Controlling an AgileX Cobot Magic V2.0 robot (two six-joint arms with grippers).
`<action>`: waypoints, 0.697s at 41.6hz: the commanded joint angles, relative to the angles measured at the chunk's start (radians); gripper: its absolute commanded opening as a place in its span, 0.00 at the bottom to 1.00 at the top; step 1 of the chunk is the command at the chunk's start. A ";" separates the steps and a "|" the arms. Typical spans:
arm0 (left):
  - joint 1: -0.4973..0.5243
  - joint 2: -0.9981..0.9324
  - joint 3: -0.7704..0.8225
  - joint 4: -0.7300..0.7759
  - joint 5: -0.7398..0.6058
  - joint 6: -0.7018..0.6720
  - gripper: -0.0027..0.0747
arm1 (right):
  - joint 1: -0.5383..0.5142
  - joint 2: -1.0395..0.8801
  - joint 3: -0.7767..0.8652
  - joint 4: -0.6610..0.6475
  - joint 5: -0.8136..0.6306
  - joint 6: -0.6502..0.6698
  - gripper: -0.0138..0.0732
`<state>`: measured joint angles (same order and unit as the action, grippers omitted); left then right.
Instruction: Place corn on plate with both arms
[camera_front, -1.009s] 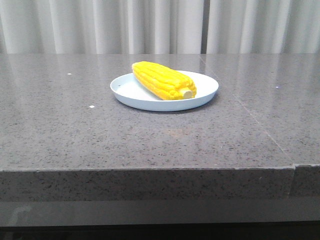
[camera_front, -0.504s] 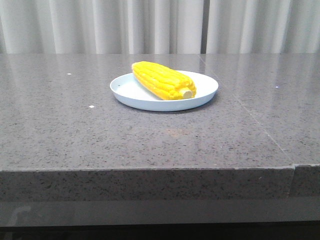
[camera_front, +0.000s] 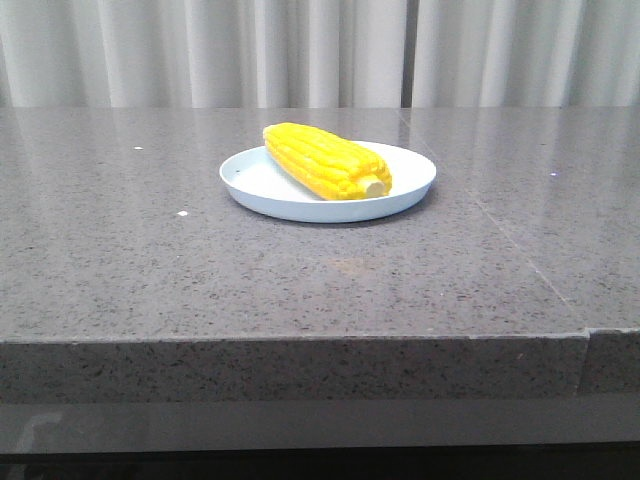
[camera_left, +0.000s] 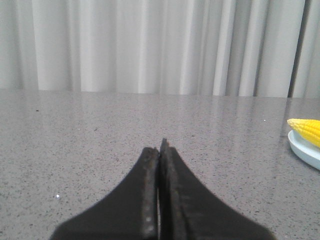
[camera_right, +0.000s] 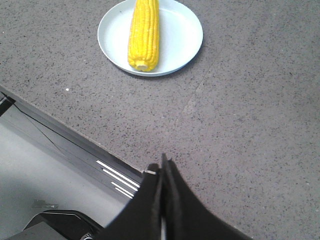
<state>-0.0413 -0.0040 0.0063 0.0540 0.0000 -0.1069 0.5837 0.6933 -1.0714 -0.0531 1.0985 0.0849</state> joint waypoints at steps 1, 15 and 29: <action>-0.001 -0.019 0.002 0.009 -0.094 0.029 0.01 | -0.002 0.000 -0.026 -0.015 -0.060 -0.009 0.08; -0.001 -0.019 0.002 -0.046 -0.088 0.093 0.01 | -0.002 0.000 -0.026 -0.015 -0.060 -0.009 0.08; -0.001 -0.019 0.002 -0.046 -0.088 0.093 0.01 | -0.002 0.000 -0.026 -0.015 -0.060 -0.009 0.08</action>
<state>-0.0413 -0.0040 0.0063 0.0169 -0.0056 -0.0155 0.5837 0.6933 -1.0714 -0.0531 1.0985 0.0849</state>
